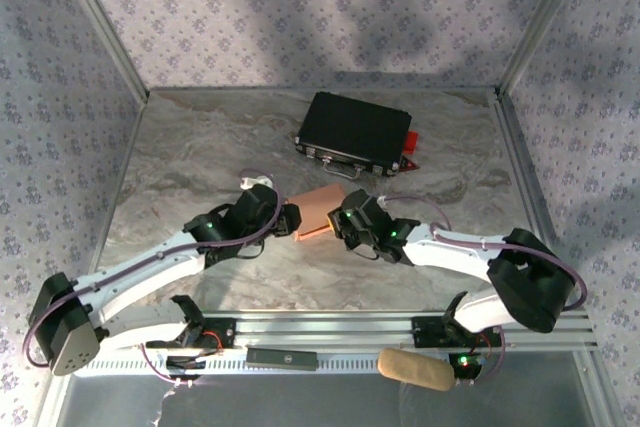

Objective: Fold the paper box

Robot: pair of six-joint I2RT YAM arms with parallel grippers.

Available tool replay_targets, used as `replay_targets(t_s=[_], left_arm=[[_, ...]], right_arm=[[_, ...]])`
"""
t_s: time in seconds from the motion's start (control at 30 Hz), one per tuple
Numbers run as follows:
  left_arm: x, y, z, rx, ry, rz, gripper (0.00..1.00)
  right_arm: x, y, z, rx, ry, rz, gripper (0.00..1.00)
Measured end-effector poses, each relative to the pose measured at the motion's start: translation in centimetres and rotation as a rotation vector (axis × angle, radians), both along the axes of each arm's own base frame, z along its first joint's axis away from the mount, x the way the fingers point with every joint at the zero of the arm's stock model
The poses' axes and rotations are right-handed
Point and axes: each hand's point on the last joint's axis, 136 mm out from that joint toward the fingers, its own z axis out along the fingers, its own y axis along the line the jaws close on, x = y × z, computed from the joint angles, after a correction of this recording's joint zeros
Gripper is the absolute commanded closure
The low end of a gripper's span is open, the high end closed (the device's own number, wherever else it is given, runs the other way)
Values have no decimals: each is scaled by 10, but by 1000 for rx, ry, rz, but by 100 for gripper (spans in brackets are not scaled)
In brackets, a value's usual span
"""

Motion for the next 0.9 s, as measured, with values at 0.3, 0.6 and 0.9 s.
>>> replay_targets(t_s=[0.3, 0.6, 0.9], left_arm=[[10, -2, -46, -1, 107, 18, 60], [21, -13, -69, -35, 140, 13, 65], [24, -16, -80, -32, 161, 12, 67]], right_arm=[[-5, -5, -19, -34, 30, 3, 85], [-12, -13, -31, -77, 47, 21, 59], [-22, -37, 3, -119, -20, 59, 37]])
